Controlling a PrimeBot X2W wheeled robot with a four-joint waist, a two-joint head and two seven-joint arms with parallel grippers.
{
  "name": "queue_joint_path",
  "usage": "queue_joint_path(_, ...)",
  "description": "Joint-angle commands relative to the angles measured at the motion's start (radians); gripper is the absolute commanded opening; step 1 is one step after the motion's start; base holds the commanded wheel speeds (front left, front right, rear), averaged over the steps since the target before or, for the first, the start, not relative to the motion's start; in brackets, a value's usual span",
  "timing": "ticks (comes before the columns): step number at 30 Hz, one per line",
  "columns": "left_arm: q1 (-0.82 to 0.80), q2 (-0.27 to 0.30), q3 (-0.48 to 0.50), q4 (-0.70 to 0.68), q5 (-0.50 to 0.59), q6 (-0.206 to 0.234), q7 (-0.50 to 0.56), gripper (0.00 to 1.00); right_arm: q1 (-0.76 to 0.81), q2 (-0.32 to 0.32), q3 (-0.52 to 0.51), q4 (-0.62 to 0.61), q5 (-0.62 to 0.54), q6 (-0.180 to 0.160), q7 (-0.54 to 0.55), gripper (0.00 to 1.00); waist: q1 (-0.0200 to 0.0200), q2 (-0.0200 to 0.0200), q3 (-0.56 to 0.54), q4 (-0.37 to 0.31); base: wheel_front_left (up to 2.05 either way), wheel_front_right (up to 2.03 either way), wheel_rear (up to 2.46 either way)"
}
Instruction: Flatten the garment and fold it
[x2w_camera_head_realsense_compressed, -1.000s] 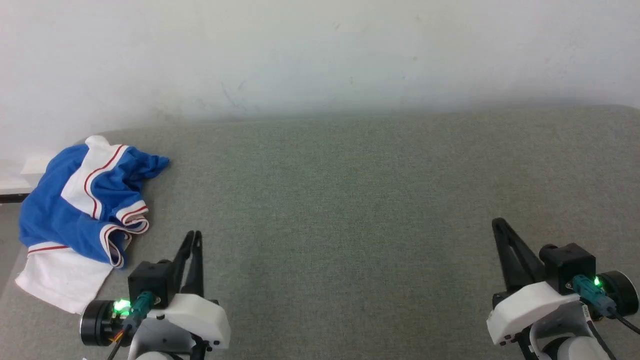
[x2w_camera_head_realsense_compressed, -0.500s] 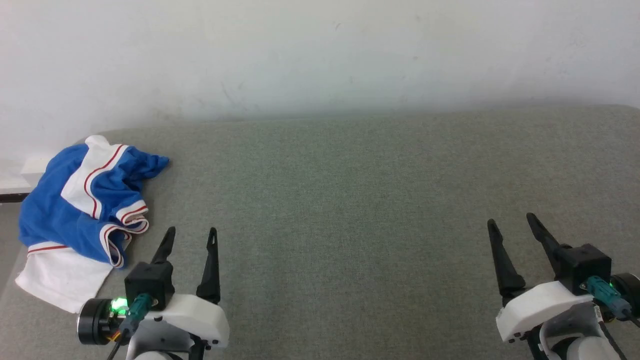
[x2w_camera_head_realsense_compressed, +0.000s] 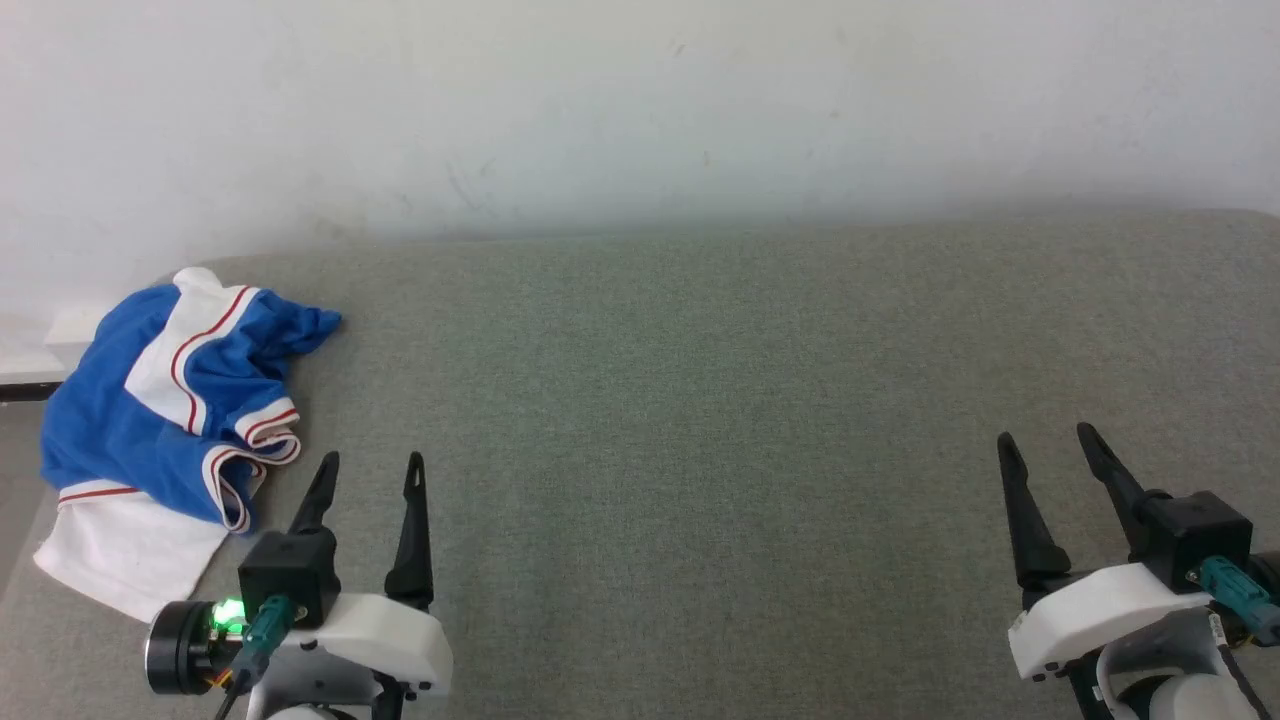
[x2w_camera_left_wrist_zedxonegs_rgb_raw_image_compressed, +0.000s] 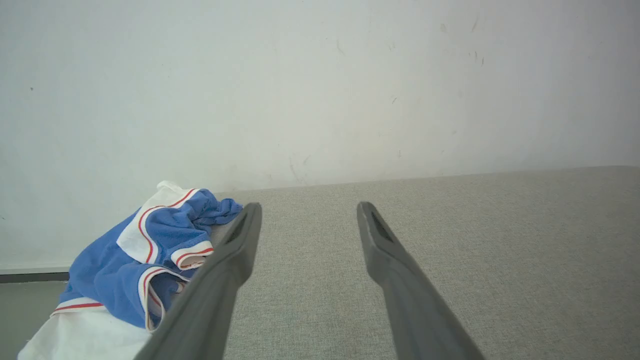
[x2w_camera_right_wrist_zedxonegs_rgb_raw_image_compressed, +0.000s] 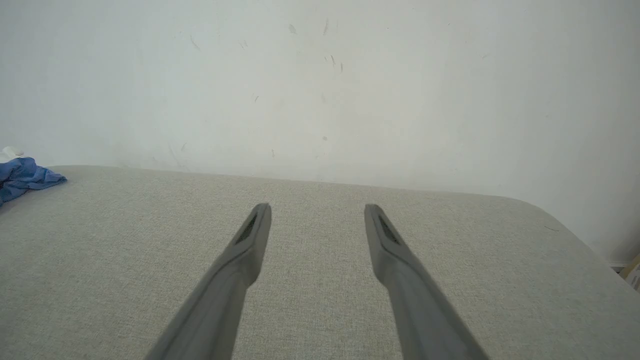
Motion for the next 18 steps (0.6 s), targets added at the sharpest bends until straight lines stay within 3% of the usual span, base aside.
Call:
queue_joint_path(1,0.016,0.007,0.003,-0.008,-0.004,0.006,-0.011,1.00,0.004,0.001,-0.009,0.004,0.005,0.000,-0.011,1.00,0.0000,-0.0001,0.000,0.002,0.00,0.00,0.00)
queue_joint_path(18,0.030,0.009,0.013,-0.008,-0.009,0.013,-0.044,1.00,0.014,0.001,-0.013,0.026,0.019,0.000,-0.044,1.00,0.0000,-0.0001,-0.009,0.042,0.00,0.00,0.00)
